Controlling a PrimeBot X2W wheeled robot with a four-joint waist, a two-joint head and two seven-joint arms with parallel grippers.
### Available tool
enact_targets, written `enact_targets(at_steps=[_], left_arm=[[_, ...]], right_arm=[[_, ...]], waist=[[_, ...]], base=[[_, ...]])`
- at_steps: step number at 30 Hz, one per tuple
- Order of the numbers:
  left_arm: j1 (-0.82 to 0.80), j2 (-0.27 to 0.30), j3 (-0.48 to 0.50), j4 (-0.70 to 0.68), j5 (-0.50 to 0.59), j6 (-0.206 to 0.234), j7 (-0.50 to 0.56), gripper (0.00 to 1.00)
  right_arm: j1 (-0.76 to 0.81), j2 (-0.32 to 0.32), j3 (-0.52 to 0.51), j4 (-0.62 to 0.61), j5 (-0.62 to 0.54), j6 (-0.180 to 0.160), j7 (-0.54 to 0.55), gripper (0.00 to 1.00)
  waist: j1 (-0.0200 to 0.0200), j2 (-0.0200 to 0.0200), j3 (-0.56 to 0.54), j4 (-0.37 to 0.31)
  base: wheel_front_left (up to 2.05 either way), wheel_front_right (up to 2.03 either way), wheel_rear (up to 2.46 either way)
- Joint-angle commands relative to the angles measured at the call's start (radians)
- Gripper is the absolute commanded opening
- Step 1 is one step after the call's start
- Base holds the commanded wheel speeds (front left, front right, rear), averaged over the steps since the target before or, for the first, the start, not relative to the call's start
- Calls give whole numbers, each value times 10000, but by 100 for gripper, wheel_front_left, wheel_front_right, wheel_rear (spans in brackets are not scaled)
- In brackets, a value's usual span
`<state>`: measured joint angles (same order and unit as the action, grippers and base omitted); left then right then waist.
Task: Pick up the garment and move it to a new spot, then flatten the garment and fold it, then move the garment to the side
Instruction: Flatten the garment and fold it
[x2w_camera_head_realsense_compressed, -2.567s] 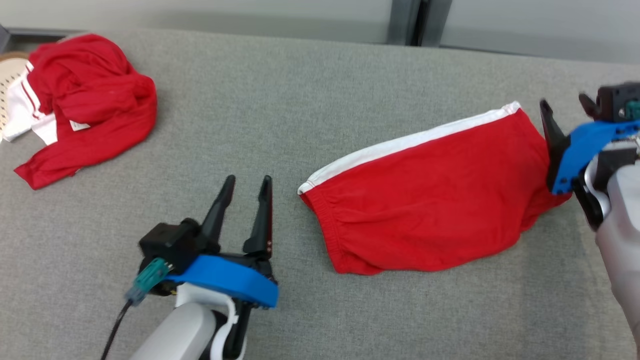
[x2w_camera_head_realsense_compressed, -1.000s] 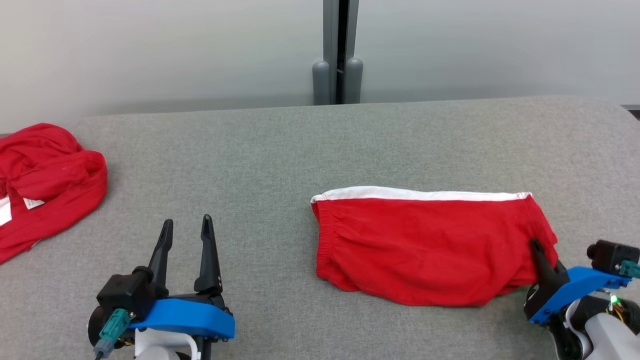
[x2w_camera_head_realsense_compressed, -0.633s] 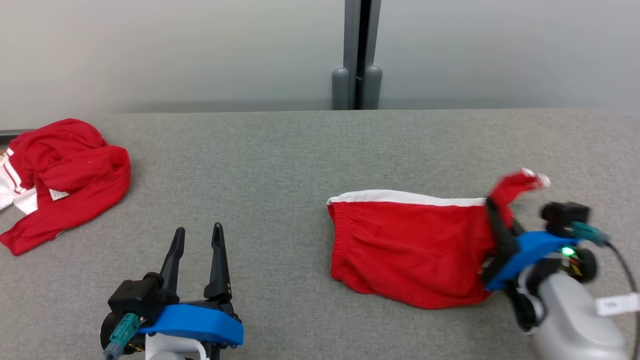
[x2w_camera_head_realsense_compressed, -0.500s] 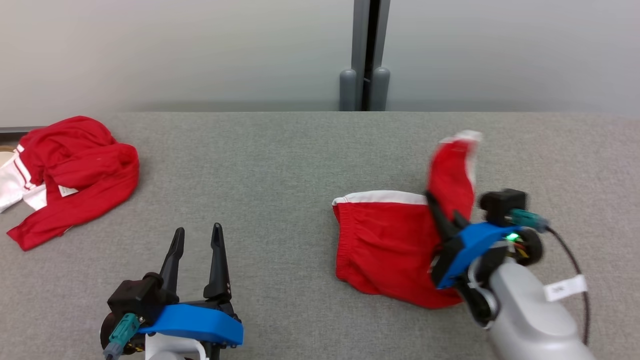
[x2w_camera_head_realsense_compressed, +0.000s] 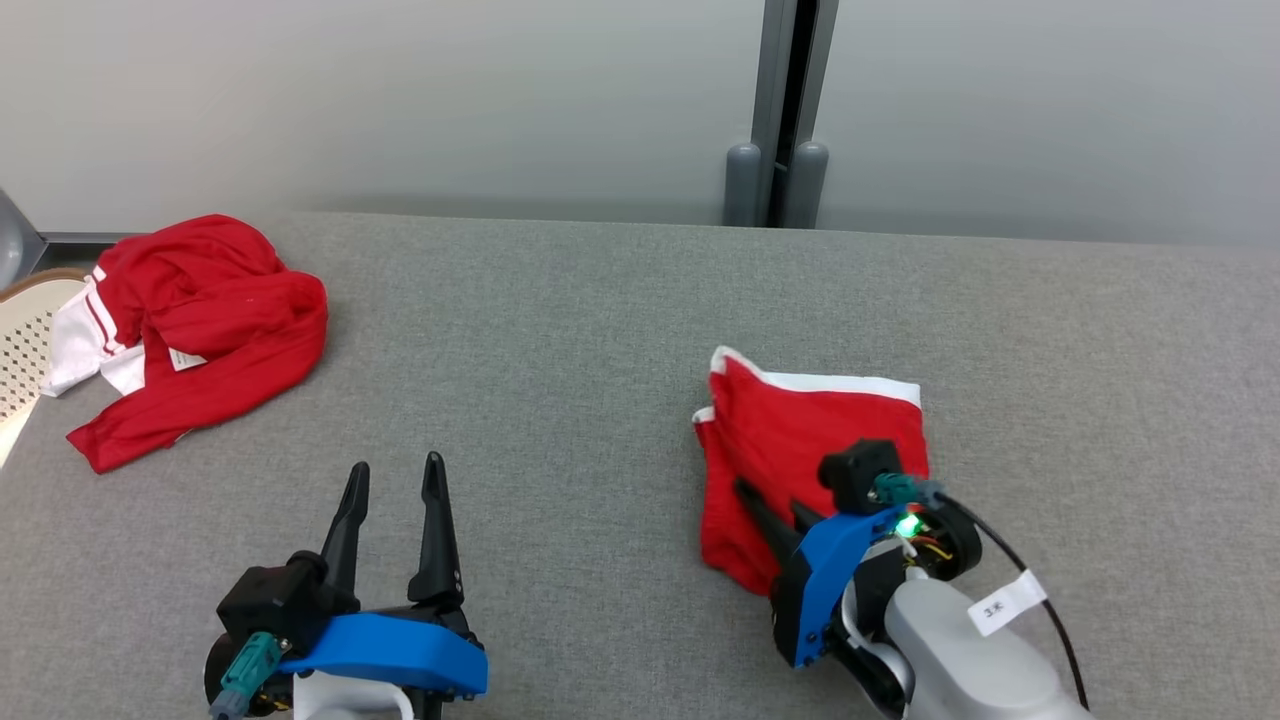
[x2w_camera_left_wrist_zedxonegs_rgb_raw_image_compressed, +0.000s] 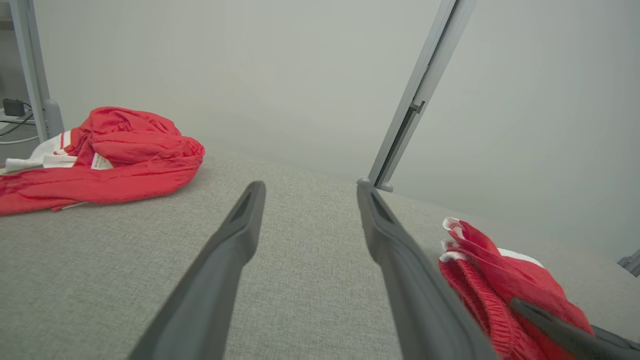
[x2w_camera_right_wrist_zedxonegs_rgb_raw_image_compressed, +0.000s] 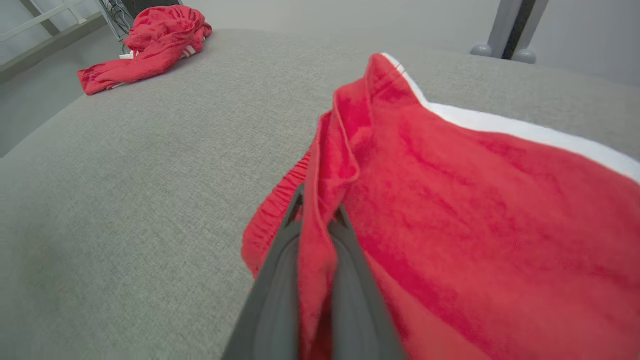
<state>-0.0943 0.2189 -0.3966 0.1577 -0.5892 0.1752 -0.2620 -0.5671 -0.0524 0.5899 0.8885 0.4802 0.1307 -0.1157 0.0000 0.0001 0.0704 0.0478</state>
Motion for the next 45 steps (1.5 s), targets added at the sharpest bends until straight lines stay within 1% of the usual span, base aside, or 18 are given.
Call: enact_targets(at_steps=[1,2,3,4,5,6,7,12,16,22,27,28,30,31,32,39,42,45], left_arm=[[75,-10,86,40,57,-68,-43,100],[83,-27,102,57,76,-81,-43,100],[102,-45,112,74,97,-75,-43,100],[129,-63,118,88,111,-77,-43,100],[153,-75,124,102,113,-86,-43,100],[179,-90,116,118,110,-108,-43,100],[212,-104,96,136,124,-137,-43,100],[276,-167,37,211,179,-176,-43,100],[356,-183,16,254,208,-193,-43,100],[458,-194,-22,270,248,-217,-43,100],[447,-195,-78,283,281,-248,-42,100],[425,-199,-88,288,280,-239,-40,100],[376,-199,-79,301,281,-257,-37,100],[356,-196,-65,308,279,-258,-37,100],[343,-189,-42,314,275,-257,-37,100],[270,-167,71,343,304,-241,-37,100],[228,-190,82,372,310,-260,-37,100],[151,-223,77,400,336,-266,-37,100]], right_arm=[[-17,28,312,12,131,1,-56,0],[9,20,461,15,227,1,-95,0],[53,16,614,-5,331,1,-134,7],[106,19,763,-35,422,1,-173,23],[143,19,893,-53,502,1,-219,47],[159,20,1015,-72,553,1,-315,98],[172,19,1099,-64,599,1,-407,100],[232,22,1293,-120,735,1,-966,100],[327,18,922,-260,672,1,-1344,100],[527,-385,-683,-1037,229,1,-1501,100],[997,-685,-1757,-921,-964,1,-1499,100],[1029,-727,-1843,-737,-1279,1,-1499,59],[1159,-616,-1909,-319,-1642,1,-1499,11],[1205,-506,-1923,-147,-1698,1,-1501,4],[1221,-415,-1884,13,-1726,1,-1501,0],[874,-47,-1142,397,-1597,1,-1502,0],[730,14,-530,447,-1370,1,-1501,0],[683,22,559,246,-918,1,-1345,0]], waist=[[0,-1,-26,-1],[0,-1,-47,-6],[0,-1,-72,-15],[0,-1,-99,-29],[0,-1,-124,-50],[0,-1,-150,-74],[0,-1,-180,-99],[0,-1,-305,-192],[0,-1,-415,-261],[0,-1,-502,-282],[0,-1,-444,-198],[0,-1,-421,-172],[0,-1,-378,-124],[0,-1,-361,-107],[0,-1,-342,-96],[0,-1,-245,-70],[0,-1,-218,-31],[0,-1,-186,52]], base=[[0,0,0],[0,0,0],[0,0,0],[0,0,0],[0,0,0],[0,0,0],[0,0,0],[0,0,0],[0,0,0],[0,0,0],[0,0,0],[0,0,0],[0,0,0],[0,0,0],[0,0,0],[0,0,0],[0,0,0],[0,0,0]])
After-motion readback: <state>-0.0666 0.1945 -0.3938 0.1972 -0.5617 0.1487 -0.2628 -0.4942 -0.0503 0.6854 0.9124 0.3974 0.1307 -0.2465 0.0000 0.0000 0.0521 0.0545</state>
